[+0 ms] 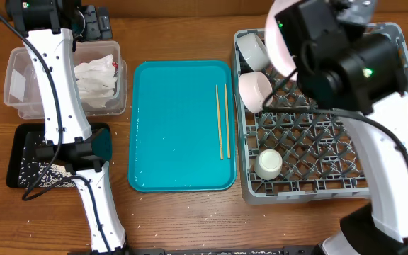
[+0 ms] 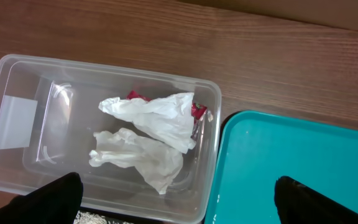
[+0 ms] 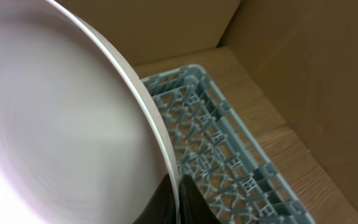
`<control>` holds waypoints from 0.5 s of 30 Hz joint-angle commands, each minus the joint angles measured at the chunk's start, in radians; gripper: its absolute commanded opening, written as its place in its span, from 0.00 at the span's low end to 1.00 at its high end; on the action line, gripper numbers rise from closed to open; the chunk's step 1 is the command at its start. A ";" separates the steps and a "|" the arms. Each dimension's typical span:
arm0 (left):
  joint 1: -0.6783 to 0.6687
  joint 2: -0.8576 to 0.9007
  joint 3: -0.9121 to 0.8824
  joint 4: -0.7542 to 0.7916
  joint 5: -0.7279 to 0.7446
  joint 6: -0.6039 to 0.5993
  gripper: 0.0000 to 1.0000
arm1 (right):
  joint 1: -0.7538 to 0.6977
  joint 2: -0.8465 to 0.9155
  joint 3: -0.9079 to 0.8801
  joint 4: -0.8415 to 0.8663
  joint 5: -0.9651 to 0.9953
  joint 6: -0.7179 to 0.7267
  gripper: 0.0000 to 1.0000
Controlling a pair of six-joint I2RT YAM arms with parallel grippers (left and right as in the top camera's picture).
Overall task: Sort waste into correct bins and load items into the dishwasher
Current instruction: 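Lift the white plate and stand it upright in the rack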
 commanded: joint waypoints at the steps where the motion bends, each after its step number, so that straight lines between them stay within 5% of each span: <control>1: -0.008 -0.025 0.021 0.001 0.008 -0.001 1.00 | -0.002 0.004 -0.076 0.004 0.136 -0.017 0.04; 15: -0.008 -0.025 0.021 0.001 0.009 0.000 1.00 | -0.034 0.022 -0.631 0.228 0.254 0.016 0.04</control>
